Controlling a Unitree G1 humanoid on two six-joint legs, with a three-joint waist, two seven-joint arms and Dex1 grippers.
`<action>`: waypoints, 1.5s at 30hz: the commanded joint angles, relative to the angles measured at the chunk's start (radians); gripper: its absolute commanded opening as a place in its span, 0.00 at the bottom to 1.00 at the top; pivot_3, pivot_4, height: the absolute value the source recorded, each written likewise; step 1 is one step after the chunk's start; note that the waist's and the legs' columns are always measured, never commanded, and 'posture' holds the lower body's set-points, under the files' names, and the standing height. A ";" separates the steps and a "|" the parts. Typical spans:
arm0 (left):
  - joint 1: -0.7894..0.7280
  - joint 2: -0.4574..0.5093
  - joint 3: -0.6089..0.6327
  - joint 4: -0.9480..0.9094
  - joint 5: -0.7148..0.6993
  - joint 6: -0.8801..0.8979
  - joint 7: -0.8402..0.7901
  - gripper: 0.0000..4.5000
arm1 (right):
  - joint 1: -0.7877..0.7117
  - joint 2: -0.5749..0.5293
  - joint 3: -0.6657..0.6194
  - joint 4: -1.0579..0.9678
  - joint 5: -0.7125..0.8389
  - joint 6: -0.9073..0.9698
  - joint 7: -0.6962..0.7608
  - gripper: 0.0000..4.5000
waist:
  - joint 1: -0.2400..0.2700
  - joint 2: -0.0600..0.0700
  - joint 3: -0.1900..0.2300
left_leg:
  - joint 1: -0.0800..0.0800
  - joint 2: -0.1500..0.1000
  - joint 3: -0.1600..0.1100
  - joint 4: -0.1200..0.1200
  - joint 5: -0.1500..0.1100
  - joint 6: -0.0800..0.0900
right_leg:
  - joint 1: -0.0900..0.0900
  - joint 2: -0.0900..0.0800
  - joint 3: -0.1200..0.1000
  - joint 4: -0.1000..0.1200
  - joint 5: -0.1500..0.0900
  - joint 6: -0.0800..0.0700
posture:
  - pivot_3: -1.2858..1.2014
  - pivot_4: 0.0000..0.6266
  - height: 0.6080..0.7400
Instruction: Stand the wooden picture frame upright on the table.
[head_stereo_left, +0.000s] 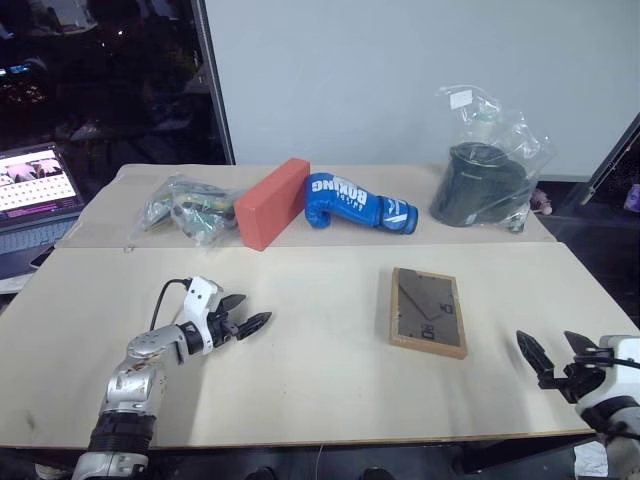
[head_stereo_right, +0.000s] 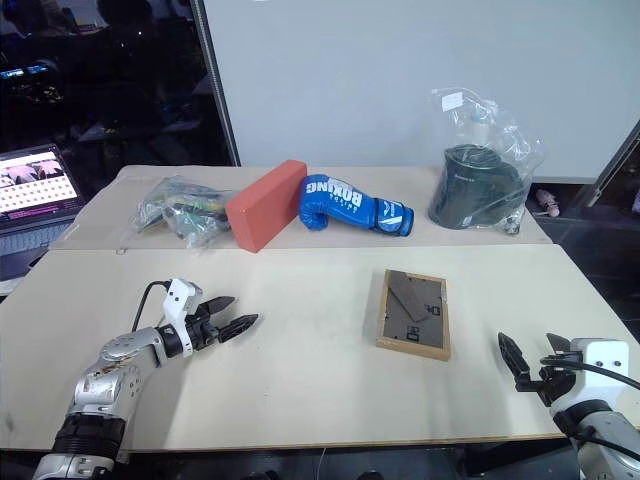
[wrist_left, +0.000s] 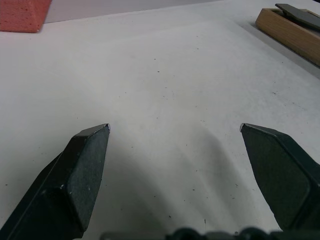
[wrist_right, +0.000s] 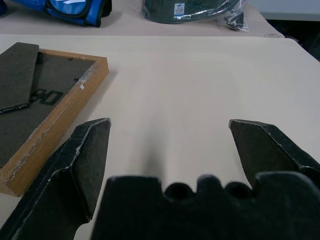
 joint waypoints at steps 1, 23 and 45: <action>-0.060 0.041 0.022 -0.074 -0.113 0.108 -0.084 1.00 | -0.042 -0.094 -0.016 -0.009 0.023 0.010 0.075 0.99 | 0.000 0.000 0.000 | 0.000 0.000 0.000 0.000 0.000 0.000 | 0.000 0.000 0.000 0.000 0.000 0.000 | 0.52 0.24 0.91; -0.465 -0.016 -0.350 0.062 0.081 0.233 -0.206 0.00 | -0.257 -0.466 0.184 0.041 -0.103 0.286 0.163 0.00 | 0.021 -0.003 0.019 | -0.008 0.000 0.000 0.003 0.006 -0.004 | -0.001 -0.002 -0.004 -0.003 0.003 0.004 | 0.52 0.24 0.91; -0.554 -0.404 -0.464 0.387 0.285 0.228 -0.019 0.00 | -0.627 -0.214 0.659 0.423 -0.422 -0.007 0.269 0.00 | -0.008 -0.003 0.020 | -0.005 -0.001 -0.002 0.003 0.007 -0.005 | 0.001 -0.001 -0.005 0.001 0.004 0.006 | 0.52 0.24 0.91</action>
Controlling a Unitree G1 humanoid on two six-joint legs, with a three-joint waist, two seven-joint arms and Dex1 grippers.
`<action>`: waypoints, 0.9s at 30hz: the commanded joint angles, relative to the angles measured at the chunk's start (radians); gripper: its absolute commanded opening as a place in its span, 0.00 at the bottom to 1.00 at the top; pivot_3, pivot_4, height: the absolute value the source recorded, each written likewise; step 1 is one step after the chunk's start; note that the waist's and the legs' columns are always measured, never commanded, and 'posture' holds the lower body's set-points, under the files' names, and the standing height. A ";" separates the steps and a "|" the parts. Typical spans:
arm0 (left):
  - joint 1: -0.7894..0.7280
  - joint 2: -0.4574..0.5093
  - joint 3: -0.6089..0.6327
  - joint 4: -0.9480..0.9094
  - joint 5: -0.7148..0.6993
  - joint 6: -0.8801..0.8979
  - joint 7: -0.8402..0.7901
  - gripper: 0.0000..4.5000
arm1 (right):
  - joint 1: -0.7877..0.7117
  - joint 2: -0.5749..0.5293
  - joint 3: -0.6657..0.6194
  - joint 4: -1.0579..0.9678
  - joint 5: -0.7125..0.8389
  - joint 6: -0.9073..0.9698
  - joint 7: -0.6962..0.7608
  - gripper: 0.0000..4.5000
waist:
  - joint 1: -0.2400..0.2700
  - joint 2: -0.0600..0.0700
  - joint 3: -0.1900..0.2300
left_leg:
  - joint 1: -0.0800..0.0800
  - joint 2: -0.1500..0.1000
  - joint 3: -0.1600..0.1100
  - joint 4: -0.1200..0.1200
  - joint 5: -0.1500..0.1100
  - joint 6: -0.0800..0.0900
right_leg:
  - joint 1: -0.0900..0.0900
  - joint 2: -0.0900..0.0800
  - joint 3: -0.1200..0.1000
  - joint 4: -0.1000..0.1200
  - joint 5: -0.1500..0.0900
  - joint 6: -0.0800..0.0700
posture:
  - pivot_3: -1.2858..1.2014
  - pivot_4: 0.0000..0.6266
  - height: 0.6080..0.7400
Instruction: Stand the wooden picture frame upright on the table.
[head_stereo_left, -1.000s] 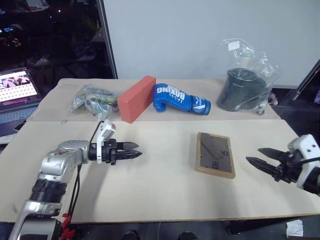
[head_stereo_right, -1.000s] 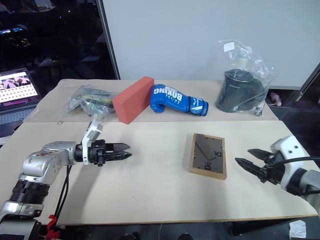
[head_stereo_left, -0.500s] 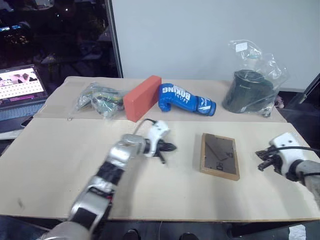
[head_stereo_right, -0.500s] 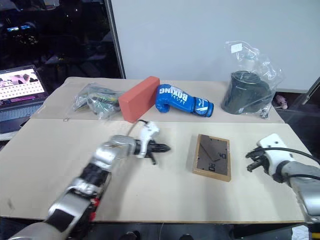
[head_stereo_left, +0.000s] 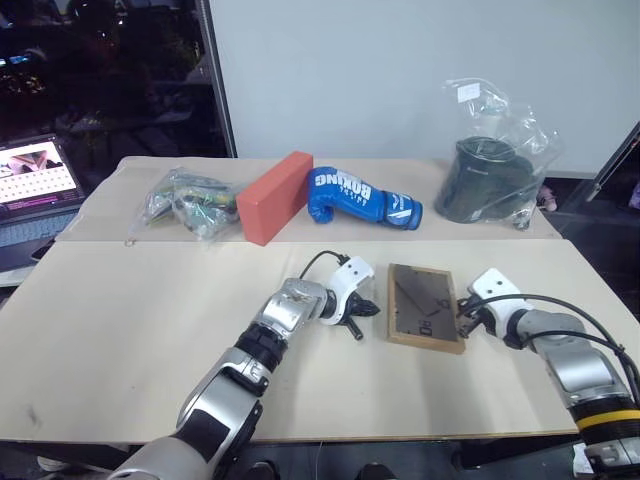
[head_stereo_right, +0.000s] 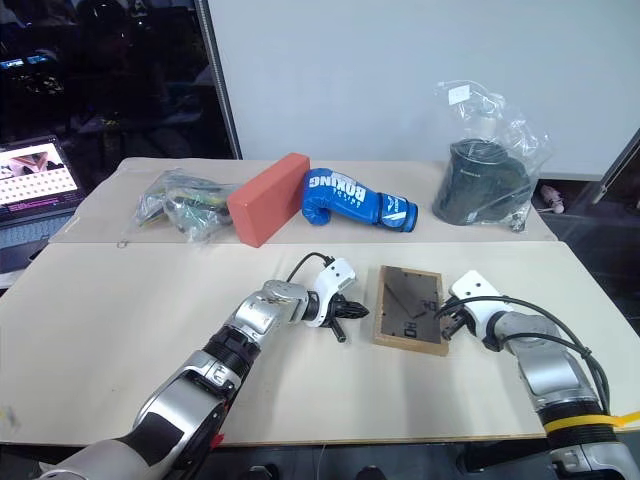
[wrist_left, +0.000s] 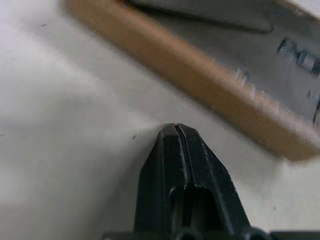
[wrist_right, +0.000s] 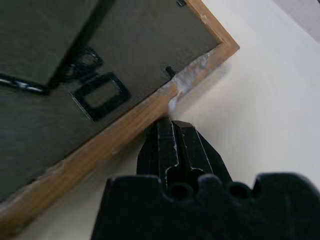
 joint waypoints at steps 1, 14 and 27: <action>0.043 0.048 -0.019 -0.055 0.013 0.045 -0.049 0.00 | -0.008 0.047 0.051 -0.062 0.002 0.000 0.043 0.00 | -0.003 0.000 0.000 | 0.000 0.000 0.000 0.000 0.000 0.000 | 0.000 0.000 0.000 0.000 0.000 0.000 | 0.52 0.24 0.91; 0.336 0.467 -0.028 -0.290 0.010 0.155 -0.239 0.00 | 0.081 0.236 0.215 -0.381 0.005 0.202 0.037 0.00 | -0.072 -0.008 -0.009 | 0.026 0.006 0.000 -0.011 0.000 0.000 | 0.016 0.004 0.000 0.004 -0.004 -0.009 | 0.52 0.24 0.91; 0.541 0.653 0.041 -0.555 -0.107 0.335 -0.258 0.00 | -0.012 0.281 0.270 -0.298 -0.033 0.169 0.070 0.00 | -0.082 -0.004 -0.025 | 0.042 0.026 0.002 -0.019 -0.008 -0.006 | 0.023 0.019 -0.005 0.004 -0.012 -0.026 | 0.52 0.24 0.91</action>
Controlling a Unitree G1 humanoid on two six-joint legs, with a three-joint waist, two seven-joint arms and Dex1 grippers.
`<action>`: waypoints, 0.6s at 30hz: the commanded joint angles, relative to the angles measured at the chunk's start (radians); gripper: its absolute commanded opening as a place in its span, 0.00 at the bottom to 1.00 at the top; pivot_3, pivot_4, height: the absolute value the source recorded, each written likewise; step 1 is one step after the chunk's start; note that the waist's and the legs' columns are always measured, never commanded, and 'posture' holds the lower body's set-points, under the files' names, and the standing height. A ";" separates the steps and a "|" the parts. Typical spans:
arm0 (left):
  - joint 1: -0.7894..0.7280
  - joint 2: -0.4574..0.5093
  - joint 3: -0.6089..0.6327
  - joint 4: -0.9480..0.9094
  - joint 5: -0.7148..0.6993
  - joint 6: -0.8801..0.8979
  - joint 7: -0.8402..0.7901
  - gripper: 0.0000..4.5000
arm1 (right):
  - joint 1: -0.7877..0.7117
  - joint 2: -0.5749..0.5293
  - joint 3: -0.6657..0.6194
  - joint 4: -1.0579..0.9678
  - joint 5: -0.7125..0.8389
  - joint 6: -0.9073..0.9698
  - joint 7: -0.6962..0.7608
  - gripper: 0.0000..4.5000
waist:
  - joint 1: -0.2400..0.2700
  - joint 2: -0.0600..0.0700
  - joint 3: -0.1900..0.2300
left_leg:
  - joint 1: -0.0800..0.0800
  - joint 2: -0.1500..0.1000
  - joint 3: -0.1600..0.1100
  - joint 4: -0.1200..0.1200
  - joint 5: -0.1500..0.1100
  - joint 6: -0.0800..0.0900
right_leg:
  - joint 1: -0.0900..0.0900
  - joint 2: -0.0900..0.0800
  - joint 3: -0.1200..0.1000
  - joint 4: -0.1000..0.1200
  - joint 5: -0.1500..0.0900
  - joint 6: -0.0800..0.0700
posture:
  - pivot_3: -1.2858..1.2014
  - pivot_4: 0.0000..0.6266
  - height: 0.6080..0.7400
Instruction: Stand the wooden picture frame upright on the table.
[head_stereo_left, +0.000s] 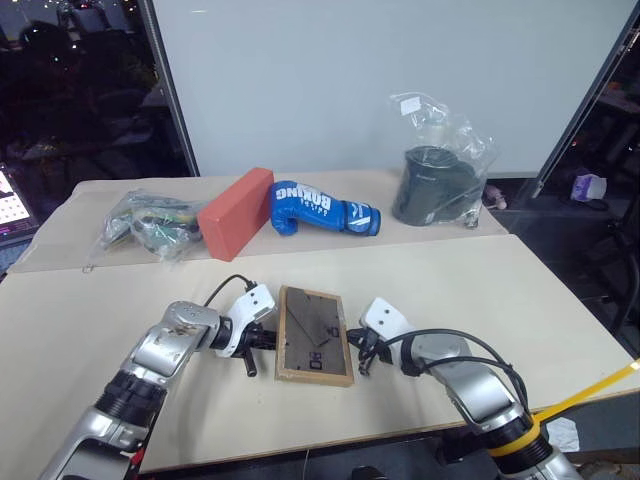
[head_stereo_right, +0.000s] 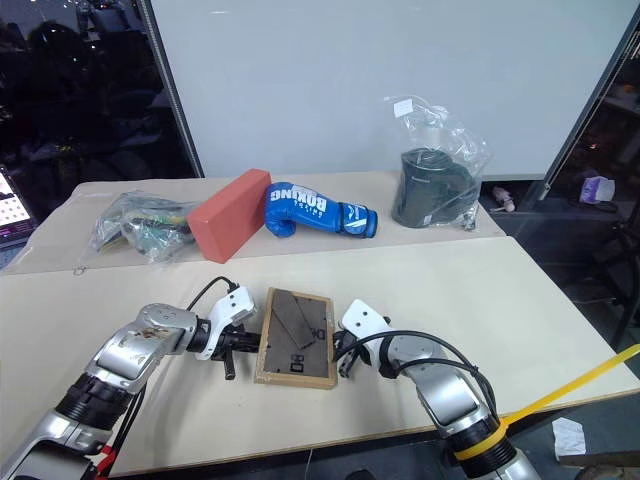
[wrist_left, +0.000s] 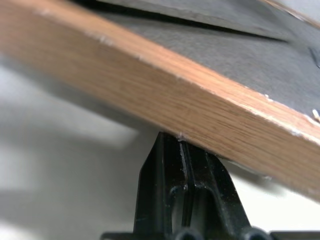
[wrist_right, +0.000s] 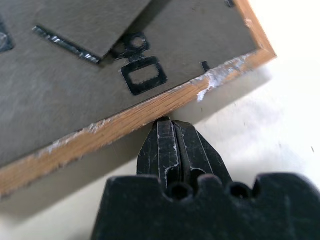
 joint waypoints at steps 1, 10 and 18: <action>0.113 0.061 0.017 0.060 -0.005 0.150 0.033 0.00 | -0.026 -0.027 -0.037 0.010 0.015 -0.014 0.031 0.00 | 0.002 0.000 0.000 | 0.000 0.000 0.000 0.000 -0.001 0.000 | 0.000 0.000 0.000 0.000 0.000 0.000 | 0.52 0.24 0.91; 0.188 0.082 0.376 0.071 -0.187 0.269 0.160 0.00 | -0.035 -0.168 -0.142 -0.052 0.080 -0.002 0.142 0.00 | 0.008 0.002 0.002 | -0.003 0.001 0.000 0.001 -0.001 0.000 | -0.007 0.001 -0.001 0.006 -0.005 -0.010 | 0.52 0.24 0.91; 0.088 -0.012 0.672 -0.048 -0.614 0.874 0.287 0.12 | 0.010 -0.292 -0.187 -0.136 0.163 -0.119 0.316 0.00 | 0.039 -0.003 0.014 | -0.027 0.002 -0.001 0.008 0.001 -0.002 | -0.027 0.001 -0.005 0.014 -0.001 0.000 | 0.52 0.24 0.91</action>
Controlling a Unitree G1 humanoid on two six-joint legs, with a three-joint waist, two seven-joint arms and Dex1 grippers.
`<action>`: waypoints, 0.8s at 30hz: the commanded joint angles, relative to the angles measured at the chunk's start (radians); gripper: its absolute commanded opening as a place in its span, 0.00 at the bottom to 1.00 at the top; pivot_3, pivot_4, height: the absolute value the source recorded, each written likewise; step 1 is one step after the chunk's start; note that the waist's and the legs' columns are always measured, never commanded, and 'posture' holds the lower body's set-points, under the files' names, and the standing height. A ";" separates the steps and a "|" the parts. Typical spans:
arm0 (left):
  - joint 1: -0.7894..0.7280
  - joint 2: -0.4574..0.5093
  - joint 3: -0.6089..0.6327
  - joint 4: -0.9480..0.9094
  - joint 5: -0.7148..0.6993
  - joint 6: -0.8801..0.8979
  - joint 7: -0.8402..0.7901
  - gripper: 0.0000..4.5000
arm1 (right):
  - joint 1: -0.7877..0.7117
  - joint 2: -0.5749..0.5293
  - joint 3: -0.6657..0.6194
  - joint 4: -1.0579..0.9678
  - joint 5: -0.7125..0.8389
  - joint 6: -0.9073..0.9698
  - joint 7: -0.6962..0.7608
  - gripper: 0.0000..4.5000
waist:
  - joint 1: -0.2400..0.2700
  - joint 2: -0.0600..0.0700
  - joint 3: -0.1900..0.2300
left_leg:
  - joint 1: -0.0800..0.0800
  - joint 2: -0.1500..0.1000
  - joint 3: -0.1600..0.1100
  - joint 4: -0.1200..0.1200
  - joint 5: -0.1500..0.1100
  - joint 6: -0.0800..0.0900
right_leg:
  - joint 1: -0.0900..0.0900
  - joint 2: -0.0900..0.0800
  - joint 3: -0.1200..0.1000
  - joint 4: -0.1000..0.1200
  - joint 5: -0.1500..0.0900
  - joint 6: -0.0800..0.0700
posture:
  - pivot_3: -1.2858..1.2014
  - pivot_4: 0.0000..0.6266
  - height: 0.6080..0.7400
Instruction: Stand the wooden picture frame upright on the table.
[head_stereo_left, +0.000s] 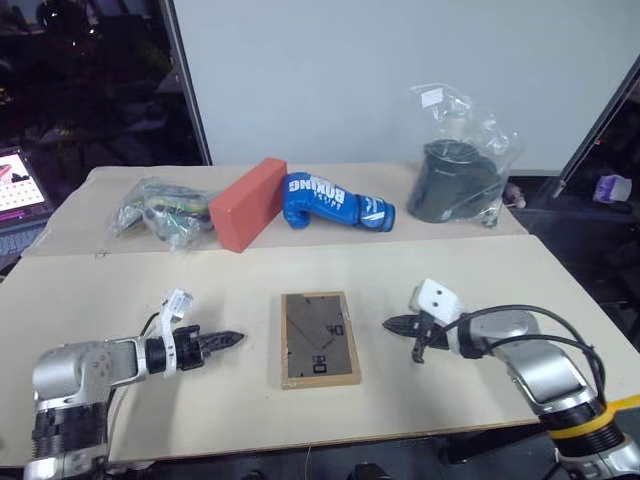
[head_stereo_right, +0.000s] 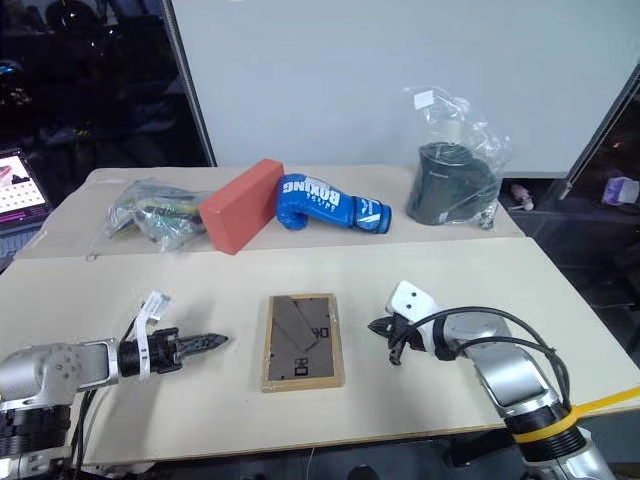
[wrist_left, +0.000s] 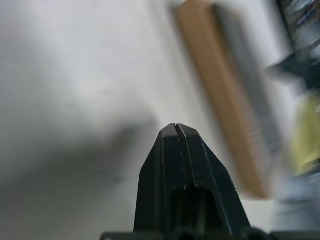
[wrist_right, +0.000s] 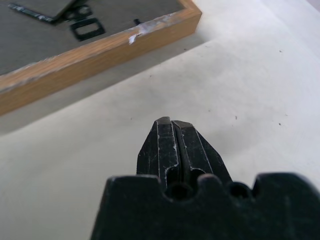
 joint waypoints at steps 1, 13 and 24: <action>0.015 0.106 -0.052 -0.023 -0.199 0.127 0.032 0.19 | -0.001 -0.021 -0.017 -0.054 0.036 -0.092 0.062 0.00 | -0.001 0.000 0.000 | 0.000 0.000 0.000 0.000 0.000 0.000 | 0.000 0.000 0.000 0.000 0.000 0.000 | 0.52 0.24 0.91; 0.075 0.031 -0.212 -0.049 -0.618 0.127 0.433 0.99 | -0.057 0.017 0.094 0.131 -0.103 -0.272 0.058 0.00 | 0.046 -0.002 0.005 | 0.001 -0.002 0.000 -0.001 0.000 -0.002 | 0.002 -0.004 0.000 -0.003 -0.001 0.001 | 0.52 0.24 0.91; 0.112 -0.262 -0.216 -0.011 -0.728 0.103 0.857 0.99 | -0.018 0.061 0.087 0.060 -0.103 -0.216 0.018 0.00 | 0.081 0.004 0.001 | 0.001 -0.006 0.000 0.001 0.001 -0.003 | 0.006 -0.007 0.000 -0.006 0.000 0.003 | 0.52 0.24 0.91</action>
